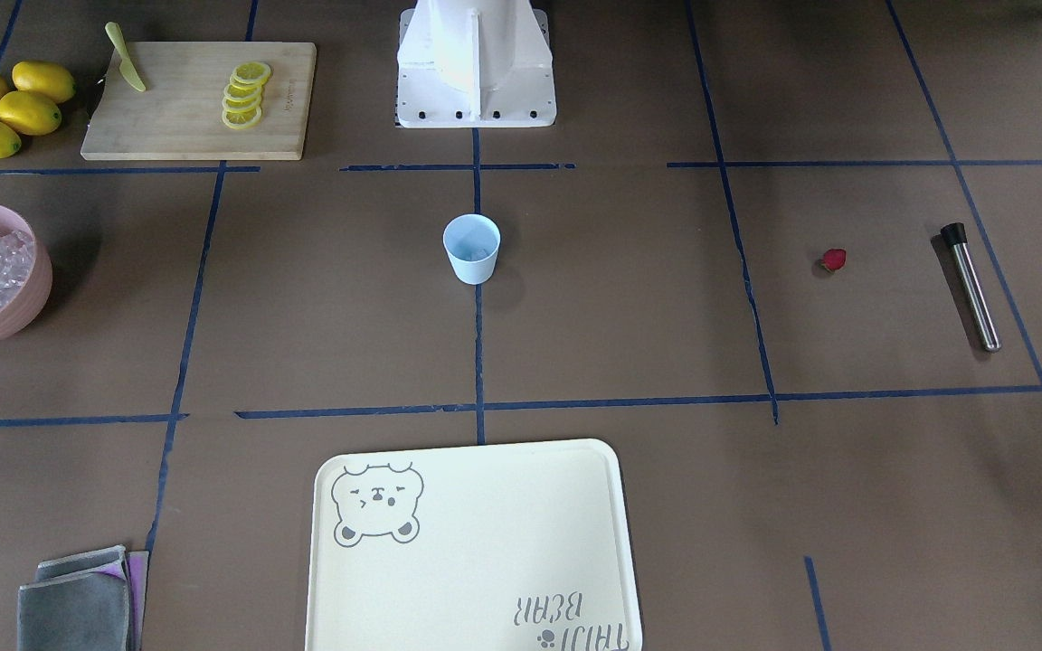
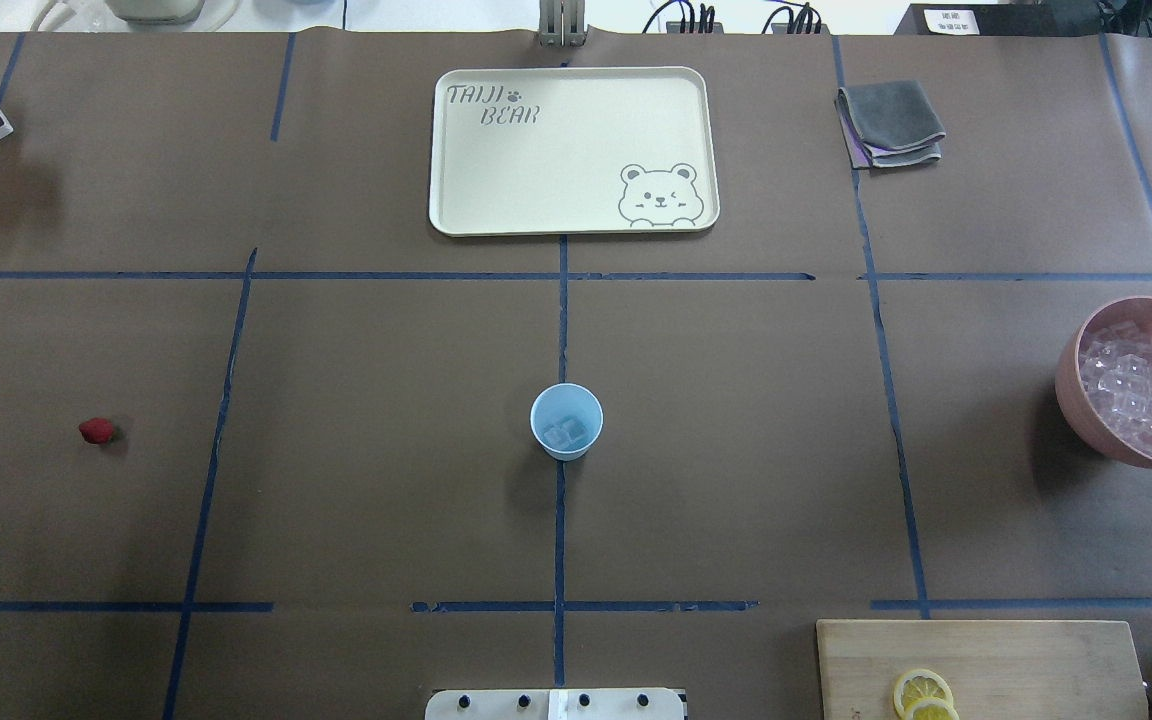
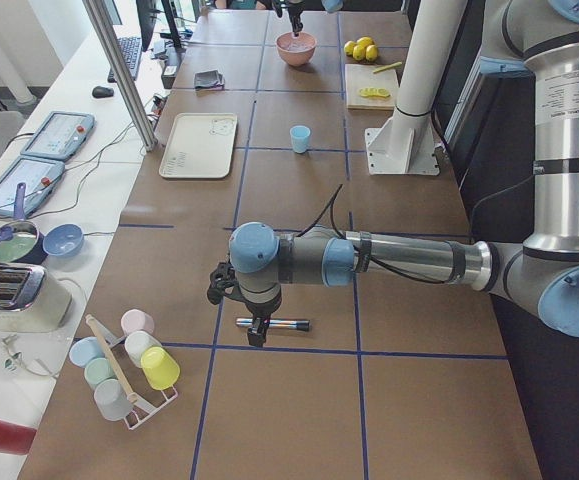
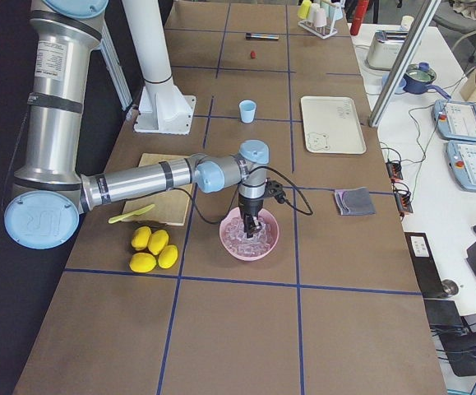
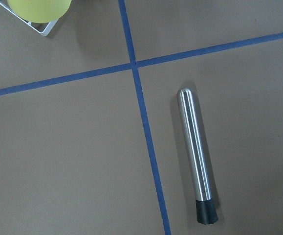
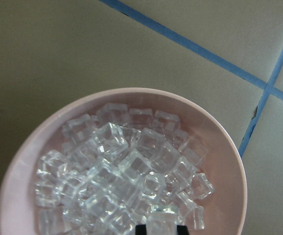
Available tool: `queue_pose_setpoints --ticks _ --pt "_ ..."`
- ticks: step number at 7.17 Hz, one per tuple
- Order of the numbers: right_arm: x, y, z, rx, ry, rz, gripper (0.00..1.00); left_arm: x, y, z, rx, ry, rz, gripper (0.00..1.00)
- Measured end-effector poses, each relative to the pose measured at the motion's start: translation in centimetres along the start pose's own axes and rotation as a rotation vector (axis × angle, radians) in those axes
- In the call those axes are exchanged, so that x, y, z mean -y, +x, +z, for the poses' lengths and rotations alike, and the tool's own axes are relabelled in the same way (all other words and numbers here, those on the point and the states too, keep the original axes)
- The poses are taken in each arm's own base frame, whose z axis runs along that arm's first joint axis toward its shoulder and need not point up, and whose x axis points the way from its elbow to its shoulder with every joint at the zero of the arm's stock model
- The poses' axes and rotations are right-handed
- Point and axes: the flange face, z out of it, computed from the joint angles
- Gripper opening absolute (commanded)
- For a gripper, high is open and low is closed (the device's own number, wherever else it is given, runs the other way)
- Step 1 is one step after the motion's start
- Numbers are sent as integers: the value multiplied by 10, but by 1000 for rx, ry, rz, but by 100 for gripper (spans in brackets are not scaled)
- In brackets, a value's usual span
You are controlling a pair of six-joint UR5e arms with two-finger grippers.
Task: Mash ice and strawberries in cup
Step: 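Lower the right gripper into the pink bowl and grasp a third ice cube, then carry the ice cube with the right gripper over the blue cup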
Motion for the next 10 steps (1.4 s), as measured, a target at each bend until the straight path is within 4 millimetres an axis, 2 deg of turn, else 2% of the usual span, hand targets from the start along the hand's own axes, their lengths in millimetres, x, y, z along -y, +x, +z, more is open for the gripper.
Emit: queue_pose_setpoints --ticks 1,2,3,4,5,6,8,10 --pt "19 -15 -30 49 30 64 3 0 0 0 0 0 0 100" --pt "47 -37 -60 105 72 154 3 0 1 -1 0 2 1 100" --pt "77 -69 -88 162 105 229 3 1 2 -2 1 4 3 100" --pt "105 -115 -111 214 115 277 3 1 3 -3 2 6 5 100" --pt "129 -175 -132 260 108 323 3 2 5 -5 3 10 9 100" --pt "143 -236 -149 290 100 371 2 3 7 -7 4 13 13 100" --pt "148 -351 -157 301 101 437 2 3 8 -8 4 16 15 100" --pt "158 -445 -153 290 107 491 2 3 8 -8 5 16 16 100"
